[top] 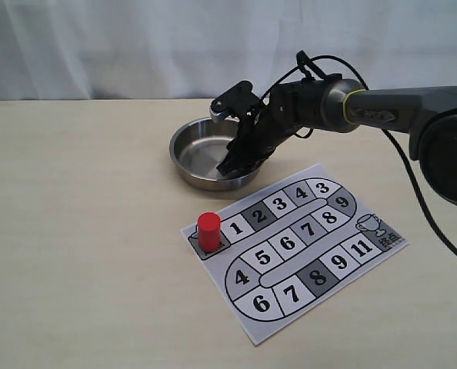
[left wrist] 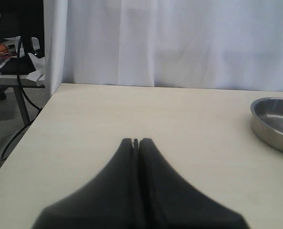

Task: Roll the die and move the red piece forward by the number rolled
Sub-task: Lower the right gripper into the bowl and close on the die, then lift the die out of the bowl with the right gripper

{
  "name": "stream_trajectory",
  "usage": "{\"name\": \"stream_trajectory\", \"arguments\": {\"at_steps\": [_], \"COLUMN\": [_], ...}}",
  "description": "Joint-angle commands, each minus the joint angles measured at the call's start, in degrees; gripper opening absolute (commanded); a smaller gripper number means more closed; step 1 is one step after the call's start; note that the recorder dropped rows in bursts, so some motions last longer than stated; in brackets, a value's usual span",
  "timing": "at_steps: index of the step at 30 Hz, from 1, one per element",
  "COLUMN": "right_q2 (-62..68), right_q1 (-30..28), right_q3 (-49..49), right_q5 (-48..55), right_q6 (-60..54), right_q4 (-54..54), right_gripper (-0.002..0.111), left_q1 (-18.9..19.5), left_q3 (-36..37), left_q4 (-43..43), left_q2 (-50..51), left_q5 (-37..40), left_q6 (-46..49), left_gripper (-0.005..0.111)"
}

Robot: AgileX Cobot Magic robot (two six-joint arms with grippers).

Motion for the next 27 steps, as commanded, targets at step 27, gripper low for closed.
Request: {"name": "stream_trajectory", "arguments": {"at_steps": [27], "right_q2": [-8.98], "right_q1": [-0.69], "right_q3": [-0.17], "right_q5": [6.73], "right_q6": [12.30], "right_q4": [5.43], "right_gripper": [0.004], "left_q1": [-0.01], "left_q3": [0.14], "left_q4": [-0.09], "left_q2": [-0.06], "left_q5": [-0.31], "left_q6": [-0.27], "left_gripper": [0.000]}}
